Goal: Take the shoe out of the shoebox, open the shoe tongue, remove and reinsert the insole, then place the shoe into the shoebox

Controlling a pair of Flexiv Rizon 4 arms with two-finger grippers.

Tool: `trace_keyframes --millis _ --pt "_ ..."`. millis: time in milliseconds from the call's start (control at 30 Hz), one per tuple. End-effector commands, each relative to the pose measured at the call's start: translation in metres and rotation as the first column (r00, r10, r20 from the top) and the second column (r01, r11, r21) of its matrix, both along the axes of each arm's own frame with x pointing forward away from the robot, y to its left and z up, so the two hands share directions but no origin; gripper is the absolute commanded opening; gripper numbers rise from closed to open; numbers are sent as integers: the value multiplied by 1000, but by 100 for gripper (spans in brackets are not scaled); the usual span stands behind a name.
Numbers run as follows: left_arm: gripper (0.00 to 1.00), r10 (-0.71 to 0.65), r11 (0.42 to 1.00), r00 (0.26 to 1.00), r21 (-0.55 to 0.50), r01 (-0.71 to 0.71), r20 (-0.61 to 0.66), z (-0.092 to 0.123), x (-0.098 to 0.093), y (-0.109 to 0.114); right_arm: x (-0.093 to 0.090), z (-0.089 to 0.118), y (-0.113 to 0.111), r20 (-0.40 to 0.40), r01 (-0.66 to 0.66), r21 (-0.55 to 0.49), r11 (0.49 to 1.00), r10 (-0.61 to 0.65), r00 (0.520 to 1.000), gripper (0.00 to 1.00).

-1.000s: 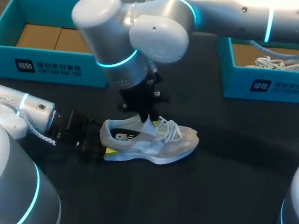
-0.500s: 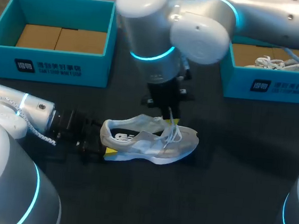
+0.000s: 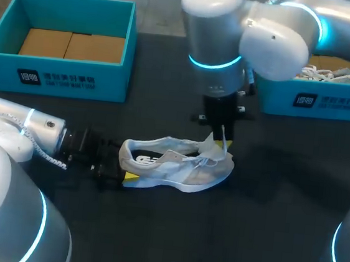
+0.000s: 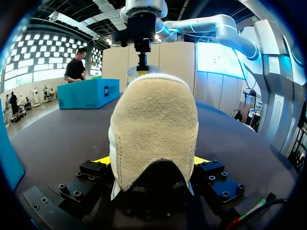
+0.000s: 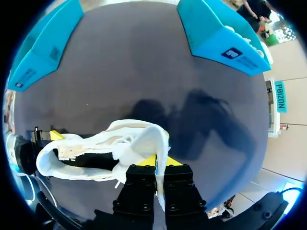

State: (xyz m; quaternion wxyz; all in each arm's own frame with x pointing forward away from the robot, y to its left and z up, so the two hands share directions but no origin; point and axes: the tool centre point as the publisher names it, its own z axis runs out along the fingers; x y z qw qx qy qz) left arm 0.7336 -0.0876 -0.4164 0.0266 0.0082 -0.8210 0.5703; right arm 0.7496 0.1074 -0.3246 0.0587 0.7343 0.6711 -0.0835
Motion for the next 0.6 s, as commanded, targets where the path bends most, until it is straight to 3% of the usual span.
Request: trace_keyframes --millis 33,333,600 --pt "0 0 1000 1000 2 0 0 -7 0 4 4 -17 -18 -6 17 57 998 -17 1000 0" --pt "0 0 1000 1000 2 0 0 -7 0 4 9 -43 -26 -16 27 70 997 -26 1000 0" --pt "0 0 1000 1000 2 0 0 -7 0 4 12 -54 -24 -16 25 82 996 -24 1000 35"
